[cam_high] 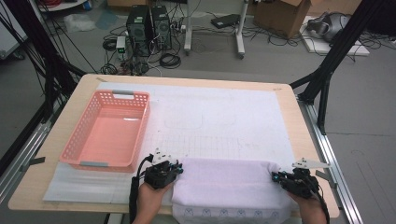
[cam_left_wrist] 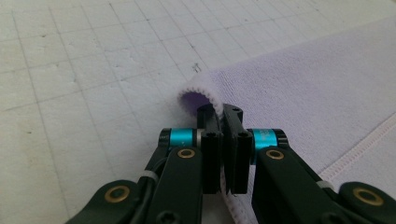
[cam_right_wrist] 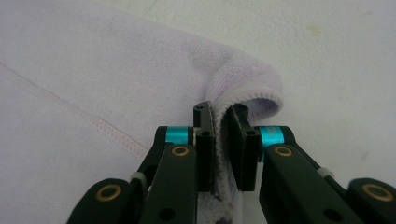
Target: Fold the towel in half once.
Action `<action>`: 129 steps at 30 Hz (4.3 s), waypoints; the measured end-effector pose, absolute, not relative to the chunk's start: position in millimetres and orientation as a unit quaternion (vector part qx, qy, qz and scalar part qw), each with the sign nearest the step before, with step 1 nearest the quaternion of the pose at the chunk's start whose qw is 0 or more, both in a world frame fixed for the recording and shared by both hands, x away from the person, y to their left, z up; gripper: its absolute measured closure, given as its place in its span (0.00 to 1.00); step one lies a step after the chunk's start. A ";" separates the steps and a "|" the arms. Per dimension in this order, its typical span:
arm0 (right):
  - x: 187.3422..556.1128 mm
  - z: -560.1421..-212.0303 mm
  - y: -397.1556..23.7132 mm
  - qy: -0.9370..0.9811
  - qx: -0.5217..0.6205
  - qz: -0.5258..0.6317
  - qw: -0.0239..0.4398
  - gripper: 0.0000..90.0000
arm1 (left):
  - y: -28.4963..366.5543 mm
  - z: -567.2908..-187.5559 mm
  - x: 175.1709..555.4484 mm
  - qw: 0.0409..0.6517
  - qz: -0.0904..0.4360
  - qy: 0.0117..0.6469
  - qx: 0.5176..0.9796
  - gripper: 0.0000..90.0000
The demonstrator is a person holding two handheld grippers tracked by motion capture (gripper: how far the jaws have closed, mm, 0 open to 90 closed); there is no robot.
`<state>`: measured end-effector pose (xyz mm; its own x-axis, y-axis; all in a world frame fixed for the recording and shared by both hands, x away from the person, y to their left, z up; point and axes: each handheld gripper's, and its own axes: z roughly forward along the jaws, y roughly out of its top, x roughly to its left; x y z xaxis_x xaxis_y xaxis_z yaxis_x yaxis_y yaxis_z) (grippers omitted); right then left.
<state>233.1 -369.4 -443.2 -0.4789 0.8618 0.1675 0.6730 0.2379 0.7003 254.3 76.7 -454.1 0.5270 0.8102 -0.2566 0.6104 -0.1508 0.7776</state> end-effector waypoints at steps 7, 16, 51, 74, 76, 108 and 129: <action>240.0 -432.3 -372.7 0.768 0.478 0.399 0.151 0.93 | 83.4 -430.3 282.8 0.471 0.110 0.477 0.734 0.97; 302.0 -408.7 -375.7 0.760 0.475 0.415 0.154 0.93 | 82.2 -401.1 346.3 0.467 0.141 0.489 0.724 0.96; 365.4 -414.4 -375.8 0.764 0.509 0.376 0.128 0.73 | 74.6 -437.3 373.7 0.467 0.091 0.488 0.731 0.69; 282.7 -422.5 -396.2 0.755 0.471 0.438 0.126 0.98 | 86.2 -435.4 301.1 0.487 0.106 0.433 0.751 0.99; 270.2 -422.4 -397.8 0.754 0.467 0.444 0.130 0.98 | 89.3 -438.1 290.7 0.495 0.103 0.429 0.748 0.99; 224.5 -426.5 -401.1 0.752 0.449 0.464 0.130 0.98 | 98.5 -440.8 253.0 0.510 0.114 0.408 0.749 0.98; 158.9 -421.7 -407.0 0.746 0.455 0.470 0.127 0.98 | 109.9 -425.7 170.7 0.544 0.101 0.376 0.743 0.98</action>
<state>158.9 -407.0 -421.7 -0.5539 0.7975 0.2390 0.5595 0.1440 0.8162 170.7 109.9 -425.7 0.6976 0.6683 -0.2585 0.4484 -0.1257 0.8850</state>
